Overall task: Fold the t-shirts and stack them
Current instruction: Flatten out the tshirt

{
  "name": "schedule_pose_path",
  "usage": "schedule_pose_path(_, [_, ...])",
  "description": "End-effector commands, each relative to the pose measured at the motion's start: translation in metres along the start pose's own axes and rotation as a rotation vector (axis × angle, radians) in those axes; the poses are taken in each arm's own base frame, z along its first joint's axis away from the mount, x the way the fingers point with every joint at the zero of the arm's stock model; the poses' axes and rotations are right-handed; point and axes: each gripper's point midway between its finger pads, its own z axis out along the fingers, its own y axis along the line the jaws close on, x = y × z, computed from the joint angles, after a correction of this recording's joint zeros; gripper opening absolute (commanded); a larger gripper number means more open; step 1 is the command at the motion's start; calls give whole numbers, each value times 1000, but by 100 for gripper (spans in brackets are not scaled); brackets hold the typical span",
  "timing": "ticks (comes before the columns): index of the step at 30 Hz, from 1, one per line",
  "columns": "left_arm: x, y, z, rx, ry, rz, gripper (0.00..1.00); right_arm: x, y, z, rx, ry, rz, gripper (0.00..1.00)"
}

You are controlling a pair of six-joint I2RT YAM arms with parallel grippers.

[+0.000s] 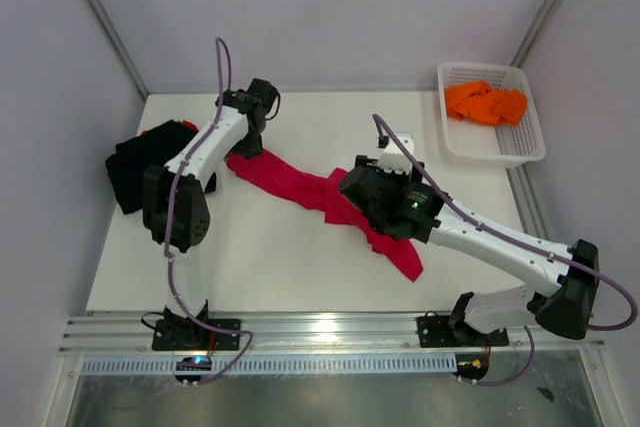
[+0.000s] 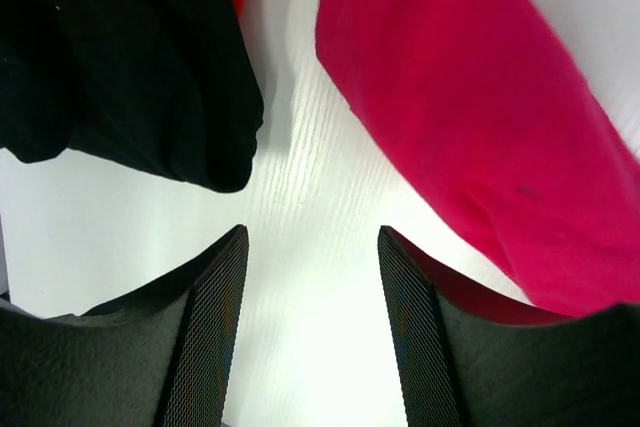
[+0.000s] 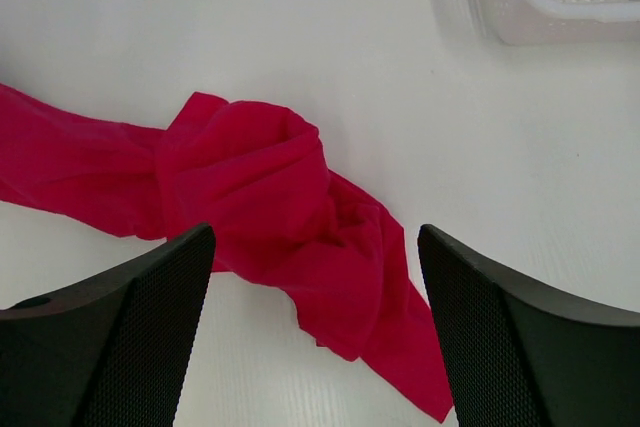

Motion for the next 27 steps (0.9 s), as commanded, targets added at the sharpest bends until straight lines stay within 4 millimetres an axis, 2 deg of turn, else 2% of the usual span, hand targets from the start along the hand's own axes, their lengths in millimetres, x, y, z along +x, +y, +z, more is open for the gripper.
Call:
schedule_pose_path(1, [-5,9,-17,31,-37,-39,57,-9,6,1,8,-12,22,86])
schedule_pose_path(5, [-5,19,-37,55,-50,-58,57,-11,22,-5,-72,30,-6,86])
schedule_pose_path(6, [-8,22,-47,74,-65,-83,57,-5,27,-4,-118,47,-108,86])
schedule_pose_path(7, [-8,23,-52,88,-66,-94,57,3,58,-9,-277,91,-127,86])
schedule_pose_path(8, [-6,19,-57,119,-57,-101,57,10,68,-12,-345,113,-183,86])
schedule_pose_path(9, [-8,21,-64,139,-68,-122,57,29,75,-8,-378,144,-279,86])
schedule_pose_path(11, [-9,18,-69,164,-69,-142,57,49,76,-2,-368,179,-371,86])
schedule_pose_path(12, [-10,18,-72,169,-76,-149,57,68,75,7,-342,204,-437,86])
schedule_pose_path(15, [-10,17,-70,161,-74,-149,57,95,79,23,-342,226,-526,86])
schedule_pose_path(18, [-9,18,-69,147,-67,-145,57,113,89,32,-366,242,-566,86])
schedule_pose_path(19, [-9,18,-68,142,-65,-143,57,126,92,38,-357,264,-595,86])
schedule_pose_path(21, [-11,19,-67,134,-72,-143,57,136,98,44,-365,280,-635,82])
schedule_pose_path(22, [-11,19,-67,132,-72,-143,57,149,101,49,-362,302,-667,81])
schedule_pose_path(27, [-15,22,-69,122,-83,-138,57,173,122,54,-419,328,-700,80])
